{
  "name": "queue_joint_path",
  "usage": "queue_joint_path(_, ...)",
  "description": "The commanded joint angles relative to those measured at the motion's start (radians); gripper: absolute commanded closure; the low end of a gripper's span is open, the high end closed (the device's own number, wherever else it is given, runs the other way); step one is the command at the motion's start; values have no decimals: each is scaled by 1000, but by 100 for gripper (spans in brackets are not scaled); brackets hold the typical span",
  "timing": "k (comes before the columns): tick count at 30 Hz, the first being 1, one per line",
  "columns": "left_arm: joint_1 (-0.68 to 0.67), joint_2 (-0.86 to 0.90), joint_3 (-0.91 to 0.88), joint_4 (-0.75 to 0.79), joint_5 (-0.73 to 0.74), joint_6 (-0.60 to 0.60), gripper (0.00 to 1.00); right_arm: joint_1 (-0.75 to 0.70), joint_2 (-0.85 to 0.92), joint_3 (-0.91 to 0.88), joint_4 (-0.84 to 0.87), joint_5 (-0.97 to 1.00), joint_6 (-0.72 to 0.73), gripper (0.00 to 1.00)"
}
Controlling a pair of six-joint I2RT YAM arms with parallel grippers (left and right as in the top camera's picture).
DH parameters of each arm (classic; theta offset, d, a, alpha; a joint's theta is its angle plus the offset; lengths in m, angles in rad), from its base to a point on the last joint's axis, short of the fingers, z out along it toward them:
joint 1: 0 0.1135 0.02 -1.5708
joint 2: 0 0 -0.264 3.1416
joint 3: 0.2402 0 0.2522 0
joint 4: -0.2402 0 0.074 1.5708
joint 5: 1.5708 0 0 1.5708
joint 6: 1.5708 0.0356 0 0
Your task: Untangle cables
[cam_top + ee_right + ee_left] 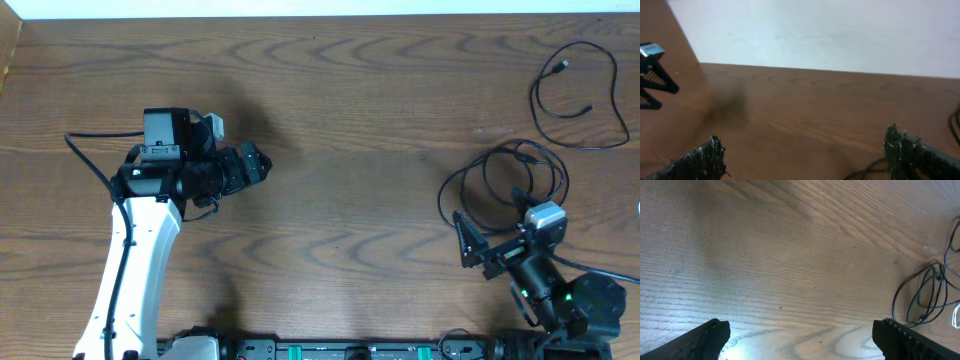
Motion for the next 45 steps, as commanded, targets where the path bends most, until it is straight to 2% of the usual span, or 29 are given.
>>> queue_joint_path(1,3,-12,5,-3,-10,2,3,81,-9,-6,21,142,9,1)
queue_joint_path(8,3,-12,5,-3,-10,2,3,177,-9,-6,72,251,10,1)
queue_joint_path(20,3,-12,5,-3,-10,2,3,179,-65,-6,-2,257,28,1)
queue_joint_path(26,3,-12,5,-3,-10,2,3,179,-192,-6,-112,298,28,1)
queue_joint_path(36,3,-12,5,-3,-10,2,3,179,-184,-5,-127,394,27,1)
queue_joint_path(45,3,-12,5,-3,-10,2,3,179,-184,-11,-291,541,24,1)
